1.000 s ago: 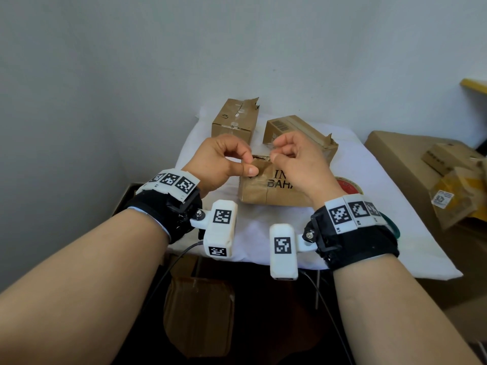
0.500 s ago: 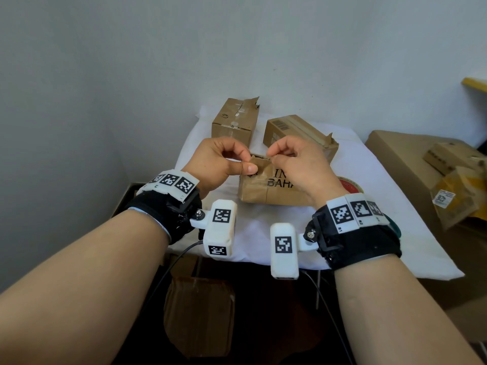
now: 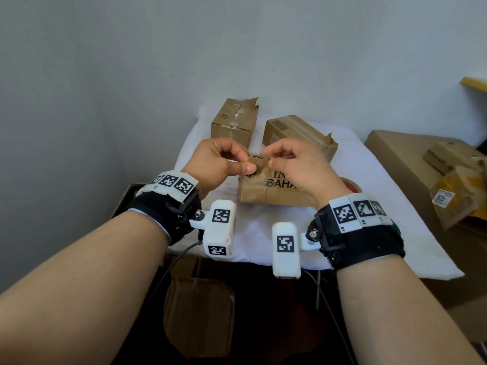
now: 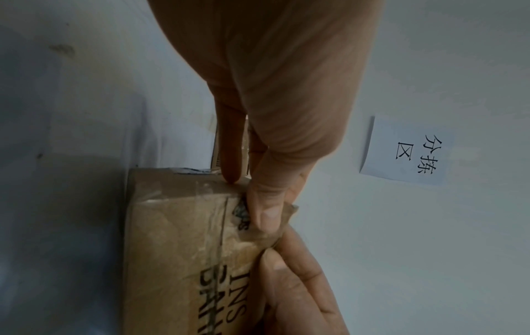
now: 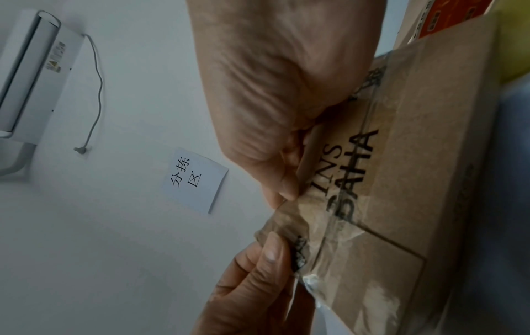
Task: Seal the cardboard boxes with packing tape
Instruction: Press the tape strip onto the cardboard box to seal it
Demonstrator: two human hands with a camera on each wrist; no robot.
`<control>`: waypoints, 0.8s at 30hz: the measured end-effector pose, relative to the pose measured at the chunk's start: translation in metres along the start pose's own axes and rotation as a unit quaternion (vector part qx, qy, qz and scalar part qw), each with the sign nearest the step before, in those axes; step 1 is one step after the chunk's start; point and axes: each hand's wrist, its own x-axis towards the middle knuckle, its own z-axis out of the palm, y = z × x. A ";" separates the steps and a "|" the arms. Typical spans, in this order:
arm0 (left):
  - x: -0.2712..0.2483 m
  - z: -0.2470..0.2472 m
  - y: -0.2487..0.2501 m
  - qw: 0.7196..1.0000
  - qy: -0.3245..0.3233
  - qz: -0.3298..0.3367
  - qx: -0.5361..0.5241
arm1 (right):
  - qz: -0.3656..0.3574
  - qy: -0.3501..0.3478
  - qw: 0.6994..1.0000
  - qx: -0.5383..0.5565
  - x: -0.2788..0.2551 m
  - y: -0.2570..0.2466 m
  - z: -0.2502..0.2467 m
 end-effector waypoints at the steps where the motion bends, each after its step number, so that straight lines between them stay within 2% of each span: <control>1: 0.000 0.000 0.000 1.000 0.000 -0.001 -0.003 | 0.001 -0.002 1.000 -0.001 0.000 0.000 -0.001; 16: 0.003 0.001 -0.002 1.000 0.009 -0.012 -0.016 | -0.022 -0.036 0.999 0.024 -0.003 0.000 -0.005; 24: 0.001 0.001 0.000 1.000 0.004 -0.015 -0.019 | -0.003 -0.038 0.999 0.035 -0.003 0.001 -0.007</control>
